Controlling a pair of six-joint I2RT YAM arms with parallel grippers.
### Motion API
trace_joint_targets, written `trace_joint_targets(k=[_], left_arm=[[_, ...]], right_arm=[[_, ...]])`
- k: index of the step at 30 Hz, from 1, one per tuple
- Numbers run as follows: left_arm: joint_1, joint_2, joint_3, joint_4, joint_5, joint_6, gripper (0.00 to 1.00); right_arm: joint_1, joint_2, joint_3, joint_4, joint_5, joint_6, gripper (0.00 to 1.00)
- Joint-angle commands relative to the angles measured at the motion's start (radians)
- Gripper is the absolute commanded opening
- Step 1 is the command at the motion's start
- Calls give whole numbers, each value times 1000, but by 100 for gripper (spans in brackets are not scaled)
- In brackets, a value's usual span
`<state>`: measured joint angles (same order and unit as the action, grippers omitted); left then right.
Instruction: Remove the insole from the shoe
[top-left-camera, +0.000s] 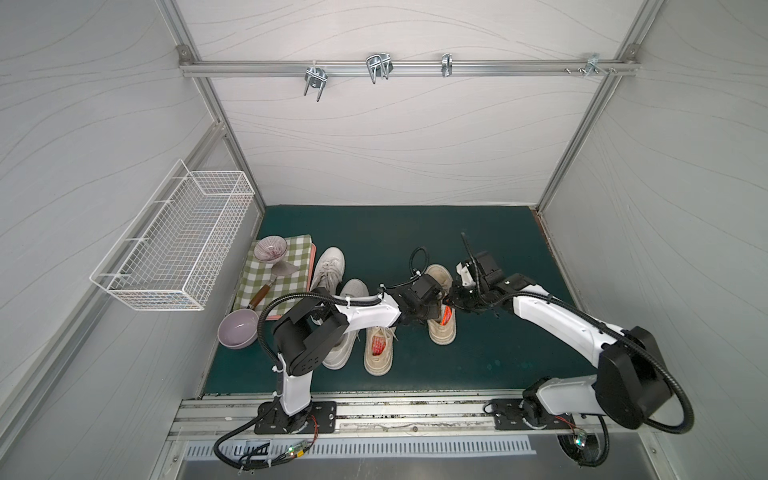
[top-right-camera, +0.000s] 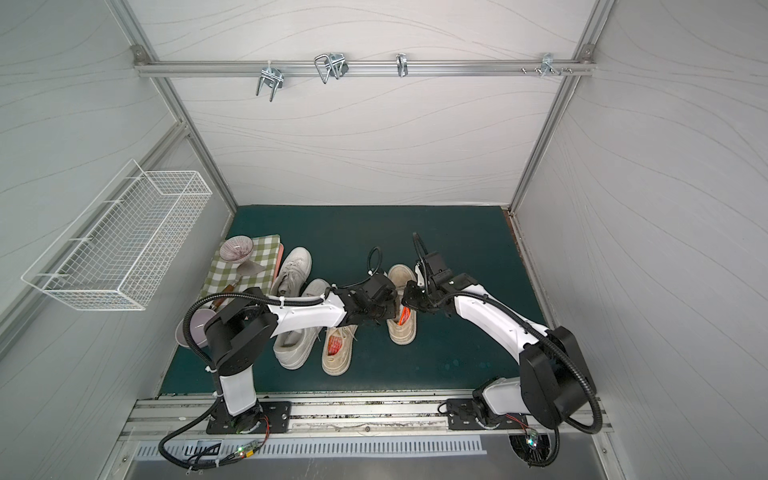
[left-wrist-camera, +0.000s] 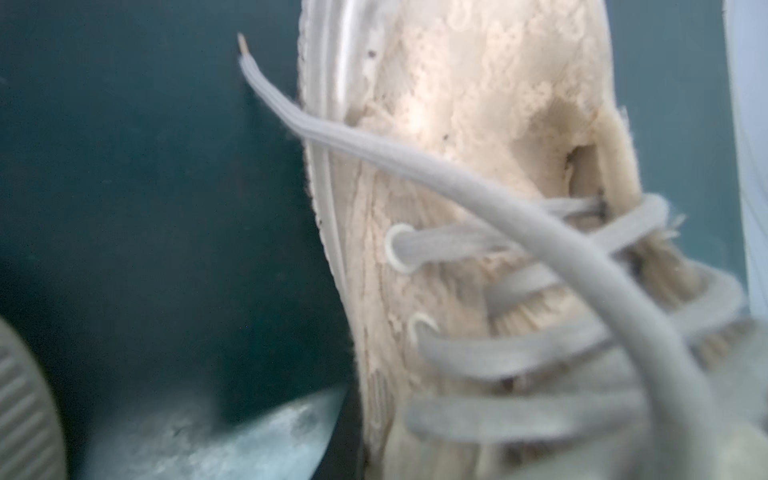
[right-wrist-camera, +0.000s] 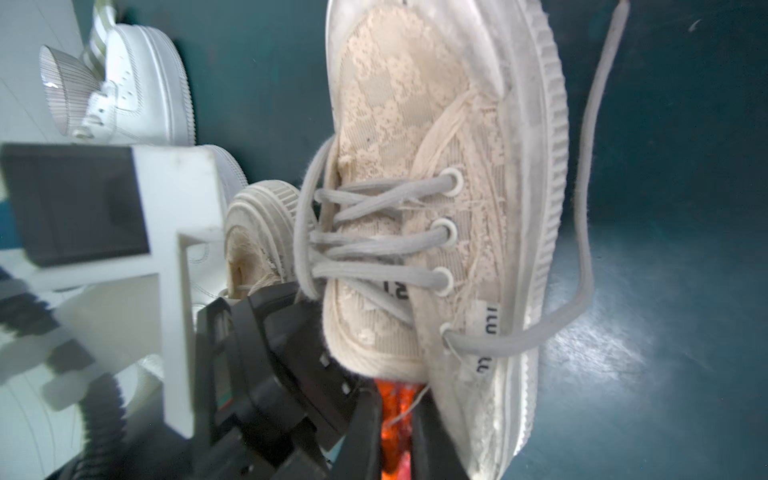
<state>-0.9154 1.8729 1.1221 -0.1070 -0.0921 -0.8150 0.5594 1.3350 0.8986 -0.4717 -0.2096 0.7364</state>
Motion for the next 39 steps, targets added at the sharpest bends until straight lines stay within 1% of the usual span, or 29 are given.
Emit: trace_joint_targets(k=[1, 8, 15, 17, 21, 24, 26, 30, 34, 37, 39], left_arm=[[32, 36, -34, -163, -64, 1, 0], [39, 66, 27, -317, -188, -4, 0], [41, 84, 46, -361, -218, 2, 0], [37, 83, 48, -334, -189, 23, 0], [-5, 70, 48, -218, -73, 80, 0], [-32, 62, 56, -171, -25, 89, 0], [-37, 65, 60, -164, -21, 92, 0], [-27, 135, 128, -326, -105, 78, 0], [18, 139, 75, -315, -89, 35, 0], [46, 123, 50, -300, -84, 30, 0], [53, 102, 38, -283, -86, 26, 0]], right_arm=[[-24, -89, 50, 39, 39, -1, 0], [-26, -129, 24, 47, 41, 0, 0], [-39, -140, 85, 21, 17, -4, 0], [-45, -130, 92, 22, 26, 1, 0], [-39, -62, 62, 86, 3, 29, 0], [-20, -14, 51, 119, -4, 46, 0], [-11, -5, 57, 130, -19, 53, 0], [-42, -63, 91, 101, -73, 67, 0], [-97, -154, 115, 40, -92, 63, 0], [-104, -191, 107, -5, -53, 35, 0], [-102, -194, 69, -4, -44, 24, 0]])
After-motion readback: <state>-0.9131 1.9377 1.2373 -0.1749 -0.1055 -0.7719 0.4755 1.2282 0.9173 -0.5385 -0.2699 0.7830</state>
